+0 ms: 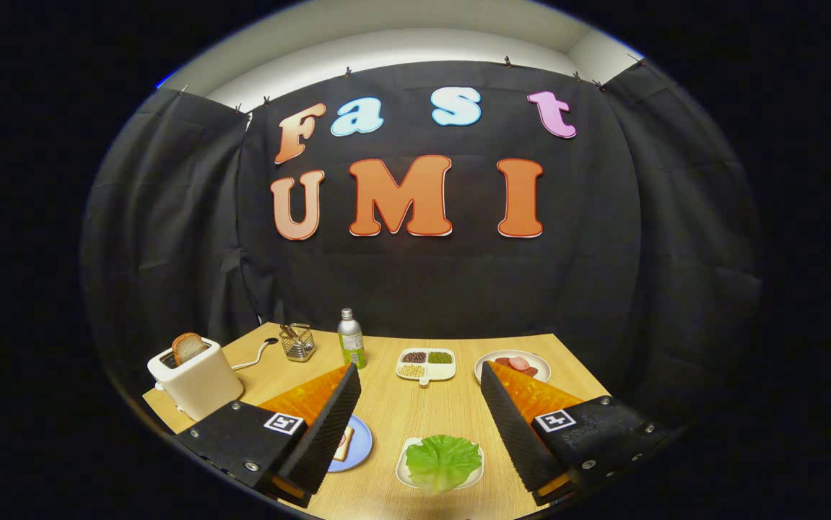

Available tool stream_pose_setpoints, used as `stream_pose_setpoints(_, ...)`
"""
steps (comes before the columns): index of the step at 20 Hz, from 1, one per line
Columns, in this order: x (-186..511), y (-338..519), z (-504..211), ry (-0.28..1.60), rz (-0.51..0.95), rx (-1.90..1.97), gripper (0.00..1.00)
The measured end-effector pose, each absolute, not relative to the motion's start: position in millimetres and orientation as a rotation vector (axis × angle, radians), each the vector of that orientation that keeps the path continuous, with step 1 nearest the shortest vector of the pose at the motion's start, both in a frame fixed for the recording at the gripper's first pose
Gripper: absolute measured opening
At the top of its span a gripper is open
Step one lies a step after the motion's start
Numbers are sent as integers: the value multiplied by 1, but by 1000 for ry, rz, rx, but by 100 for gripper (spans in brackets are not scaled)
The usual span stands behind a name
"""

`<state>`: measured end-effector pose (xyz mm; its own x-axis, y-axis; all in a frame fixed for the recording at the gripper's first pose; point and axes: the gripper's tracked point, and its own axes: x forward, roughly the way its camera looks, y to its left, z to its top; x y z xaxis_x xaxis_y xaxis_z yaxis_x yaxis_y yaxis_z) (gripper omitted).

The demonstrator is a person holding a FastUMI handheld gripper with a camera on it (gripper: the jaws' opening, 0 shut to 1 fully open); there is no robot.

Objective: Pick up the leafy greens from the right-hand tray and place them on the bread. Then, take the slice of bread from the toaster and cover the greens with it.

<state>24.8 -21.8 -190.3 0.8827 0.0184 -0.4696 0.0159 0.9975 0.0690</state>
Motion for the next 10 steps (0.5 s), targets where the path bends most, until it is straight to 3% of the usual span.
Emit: stream_pose_setpoints(10, 29, -15, -244, 679, 54, 30, 100)
